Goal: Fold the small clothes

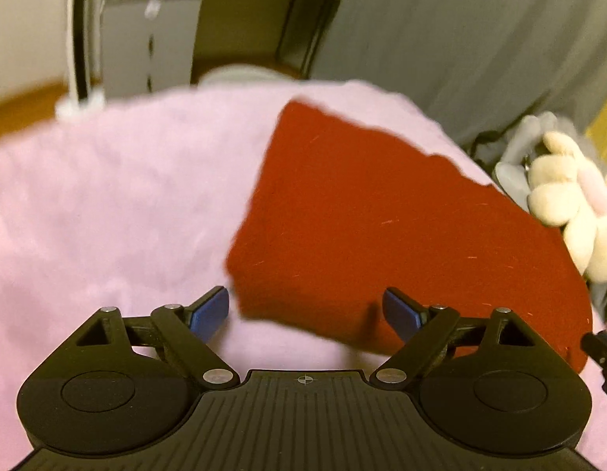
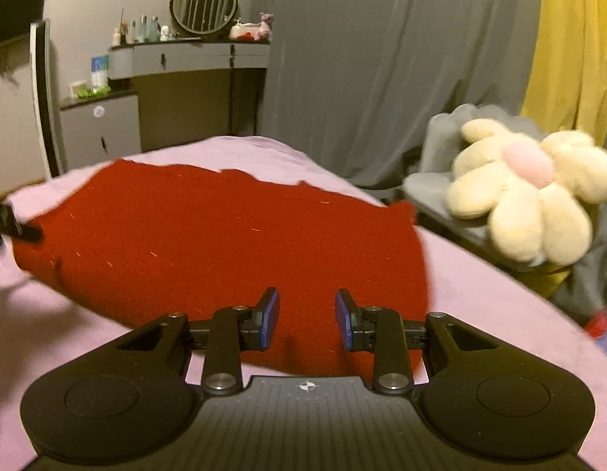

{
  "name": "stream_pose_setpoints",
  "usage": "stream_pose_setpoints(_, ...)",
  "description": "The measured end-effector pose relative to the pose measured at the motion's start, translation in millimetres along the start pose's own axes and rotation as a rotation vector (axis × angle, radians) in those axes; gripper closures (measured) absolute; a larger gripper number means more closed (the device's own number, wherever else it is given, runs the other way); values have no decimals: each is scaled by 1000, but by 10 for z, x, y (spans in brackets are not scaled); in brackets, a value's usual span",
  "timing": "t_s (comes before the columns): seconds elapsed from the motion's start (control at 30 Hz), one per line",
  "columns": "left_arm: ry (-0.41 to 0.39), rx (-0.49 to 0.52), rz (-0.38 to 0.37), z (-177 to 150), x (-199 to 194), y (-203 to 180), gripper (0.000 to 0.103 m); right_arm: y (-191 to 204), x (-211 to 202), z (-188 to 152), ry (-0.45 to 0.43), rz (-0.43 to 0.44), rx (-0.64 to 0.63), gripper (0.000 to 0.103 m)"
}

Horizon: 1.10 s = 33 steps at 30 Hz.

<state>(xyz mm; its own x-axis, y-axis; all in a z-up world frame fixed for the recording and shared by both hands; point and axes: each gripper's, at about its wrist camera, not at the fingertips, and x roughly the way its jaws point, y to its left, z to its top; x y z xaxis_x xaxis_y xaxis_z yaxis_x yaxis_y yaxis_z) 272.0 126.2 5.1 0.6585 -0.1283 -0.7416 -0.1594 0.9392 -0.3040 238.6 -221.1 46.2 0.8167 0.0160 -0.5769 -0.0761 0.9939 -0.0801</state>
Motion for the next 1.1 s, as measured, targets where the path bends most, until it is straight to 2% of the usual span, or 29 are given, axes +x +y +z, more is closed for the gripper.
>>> stream_pose_setpoints(0.07,42,-75,-76,40,181,254,14,107,162,36,6,45,49,74)
stream_pose_setpoints(0.17,55,-199,-218,103,368,544,14,350,417,115,4,120,101,74)
stream_pose_setpoints(0.23,53,-265,-321,130,458,652,16,550,569,154,-19,167,113,75)
stream_pose_setpoints(0.3,89,-311,-406,141,580,706,21,710,715,155,-20,188,127,78)
stream_pose_setpoints(0.37,105,-288,-416,164,654,667,27,843,898,88,14,162,124,78)
stream_pose_setpoints(0.47,117,-277,-428,231,761,594,33,915,985,-15,-18,135,79,77)
stream_pose_setpoints(0.53,116,-300,-446,268,836,560,52,919,977,9,-15,135,54,77)
stream_pose_setpoints(0.63,119,-380,-458,250,894,563,61,889,887,30,-27,132,69,78)
stream_pose_setpoints(0.8,77,-315,-431,300,704,458,66,886,962,-63,-9,148,23,77)
stream_pose_setpoints(0.9,65,-307,-428,337,647,417,66,927,948,52,28,144,-55,77)
stream_pose_setpoints(1.03,76,-307,-409,349,696,409,66,916,763,92,-34,135,-10,78)
stream_pose_setpoints(1.1,85,-304,-407,370,713,396,66,926,855,-18,-10,123,-7,77)
